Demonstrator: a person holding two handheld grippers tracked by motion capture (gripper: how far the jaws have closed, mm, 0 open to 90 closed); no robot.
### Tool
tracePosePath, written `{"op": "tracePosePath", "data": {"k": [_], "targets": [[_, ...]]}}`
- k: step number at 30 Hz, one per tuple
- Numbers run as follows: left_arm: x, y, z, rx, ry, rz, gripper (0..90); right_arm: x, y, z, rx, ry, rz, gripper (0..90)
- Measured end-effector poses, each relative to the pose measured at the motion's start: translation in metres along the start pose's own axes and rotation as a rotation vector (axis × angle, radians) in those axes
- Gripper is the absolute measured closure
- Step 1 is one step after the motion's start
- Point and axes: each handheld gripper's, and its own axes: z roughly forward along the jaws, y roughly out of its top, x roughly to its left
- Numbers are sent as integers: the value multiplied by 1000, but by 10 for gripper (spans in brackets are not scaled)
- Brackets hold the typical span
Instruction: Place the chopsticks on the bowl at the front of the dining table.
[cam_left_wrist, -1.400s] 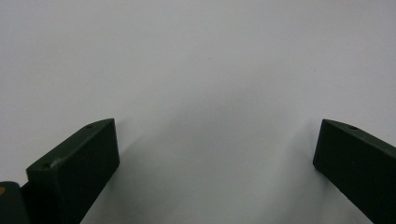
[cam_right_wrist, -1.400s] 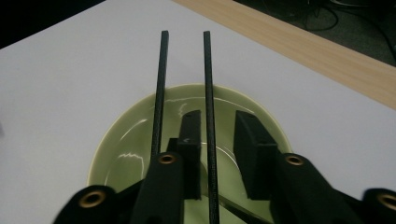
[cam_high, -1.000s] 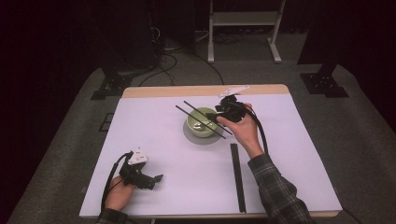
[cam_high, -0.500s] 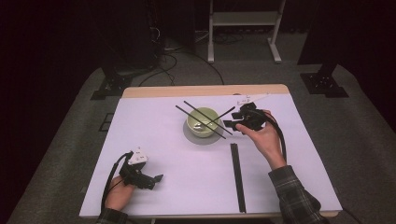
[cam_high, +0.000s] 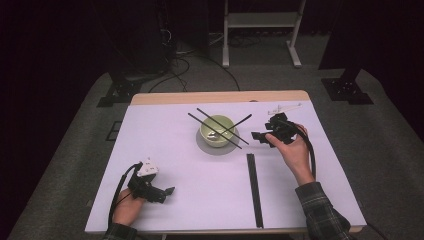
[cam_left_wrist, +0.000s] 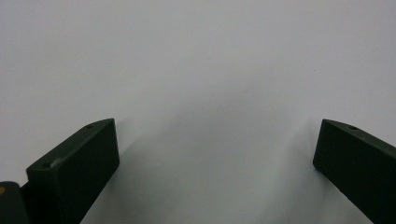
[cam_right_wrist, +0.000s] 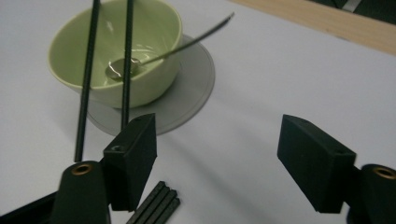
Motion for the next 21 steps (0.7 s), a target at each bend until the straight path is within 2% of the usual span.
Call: {"op": "tracePosePath", "data": {"k": [3, 10, 21], "targets": [[0, 0, 0, 0, 0, 0, 0, -3, -1, 4, 15, 11, 7, 247], [0, 0, 0, 0, 0, 0, 0, -3, -3, 19, 47, -9, -5, 239], [0, 0, 0, 0, 0, 0, 0, 4, -4, 23, 61, -11, -39, 239]]}}
